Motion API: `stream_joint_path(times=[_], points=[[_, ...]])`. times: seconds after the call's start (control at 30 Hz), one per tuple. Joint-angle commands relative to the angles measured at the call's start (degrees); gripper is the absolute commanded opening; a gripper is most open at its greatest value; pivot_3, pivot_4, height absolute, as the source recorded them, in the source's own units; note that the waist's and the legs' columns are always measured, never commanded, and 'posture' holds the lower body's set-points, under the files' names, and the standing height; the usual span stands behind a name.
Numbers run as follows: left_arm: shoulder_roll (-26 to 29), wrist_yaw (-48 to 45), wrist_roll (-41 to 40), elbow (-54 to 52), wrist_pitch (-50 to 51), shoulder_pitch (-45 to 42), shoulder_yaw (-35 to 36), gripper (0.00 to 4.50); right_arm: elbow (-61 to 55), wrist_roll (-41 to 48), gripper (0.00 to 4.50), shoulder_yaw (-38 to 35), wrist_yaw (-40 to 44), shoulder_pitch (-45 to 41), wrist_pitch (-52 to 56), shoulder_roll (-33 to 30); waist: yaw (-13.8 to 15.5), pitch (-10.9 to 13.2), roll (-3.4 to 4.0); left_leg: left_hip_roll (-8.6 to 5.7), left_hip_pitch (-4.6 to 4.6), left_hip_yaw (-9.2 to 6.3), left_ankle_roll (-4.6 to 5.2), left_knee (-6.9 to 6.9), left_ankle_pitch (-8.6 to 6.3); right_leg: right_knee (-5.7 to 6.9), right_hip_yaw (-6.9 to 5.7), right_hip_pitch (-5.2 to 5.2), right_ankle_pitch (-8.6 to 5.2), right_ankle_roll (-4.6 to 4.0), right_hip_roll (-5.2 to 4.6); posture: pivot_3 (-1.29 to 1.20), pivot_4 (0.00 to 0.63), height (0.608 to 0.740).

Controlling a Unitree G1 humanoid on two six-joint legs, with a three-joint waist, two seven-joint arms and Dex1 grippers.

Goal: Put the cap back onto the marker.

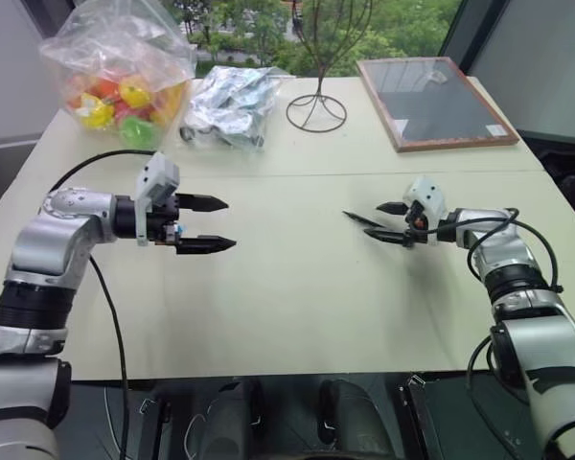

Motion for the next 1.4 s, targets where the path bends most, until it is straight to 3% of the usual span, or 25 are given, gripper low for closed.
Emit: stream_joint_path(times=[0.03,0.53,0.63,0.77,0.8,0.83,1.2,1.4], points=[[-0.1,0.5,0.4,-0.9,-1.0,0.2,1.3,4.46,1.3,0.6,3.55,-2.1,0.6,-2.5,0.1,0.6,-0.1,0.0,0.01,0.00,0.00,0.01,0.00,0.00,0.00,0.00,0.00,0.00,0.00,0.00,0.00,0.00,0.150,0.740],[-2.5,5.1,0.5,-3.7,-1.6,4.4,3.2,4.46,3.9,-2.4,3.55,-1.2,-0.3,-3.6,1.0,2.7,0.0,0.0,0.01,0.00,0.02,-0.01,-0.01,0.03,0.00,0.05,0.00,0.02,0.01,0.02,0.00,0.00,0.150,0.740],[-2.8,5.7,0.5,-4.2,-1.6,4.8,3.4,4.50,4.2,-2.8,2.70,-1.5,-0.2,-3.5,1.0,2.8,0.0,0.0,0.01,0.00,0.02,-0.02,-0.01,0.04,0.01,0.05,0.00,0.03,0.01,0.02,0.00,0.00,0.150,0.740],[-3.2,6.4,0.6,-4.5,-1.7,5.4,3.6,4.50,4.3,-3.2,0.58,-1.5,0.2,-3.5,1.0,2.9,-0.1,0.0,0.02,0.00,0.04,-0.02,-0.01,0.05,0.01,0.06,0.00,0.04,0.01,0.02,0.00,0.00,0.150,0.740],[-3.3,6.6,0.6,-4.6,-1.8,5.5,3.6,4.50,4.3,-3.3,0.16,-1.4,0.2,-3.5,1.1,2.9,-0.1,0.0,0.02,0.00,0.05,-0.02,-0.01,0.05,0.00,0.06,0.00,0.05,0.01,0.02,0.00,0.00,0.150,0.740],[-3.4,6.6,0.7,-4.6,-1.9,5.7,3.6,4.50,4.3,-3.4,0.07,-1.4,0.4,-3.5,1.2,2.9,-0.1,0.0,0.02,0.00,0.06,-0.02,-0.01,0.05,0.00,0.06,0.00,0.06,0.01,0.02,0.00,0.00,0.150,0.740],[-1.5,7.7,2.8,0.0,-5.5,6.0,5.1,4.50,0.5,-4.0,0.07,-1.5,1.6,-6.6,0.6,1.4,-0.1,0.0,0.02,0.00,0.09,-0.02,-0.01,0.05,0.00,0.06,0.00,0.08,0.01,0.02,0.00,0.00,0.150,0.740],[4.3,6.1,7.7,11.3,-14.2,3.9,7.1,4.50,-18.7,-2.0,0.07,-0.2,8.8,-8.8,5.0,-0.5,-0.3,0.1,0.23,0.01,0.07,0.02,-0.01,0.02,0.00,0.15,0.03,-0.04,0.01,0.02,-0.01,0.00,0.150,0.740]])
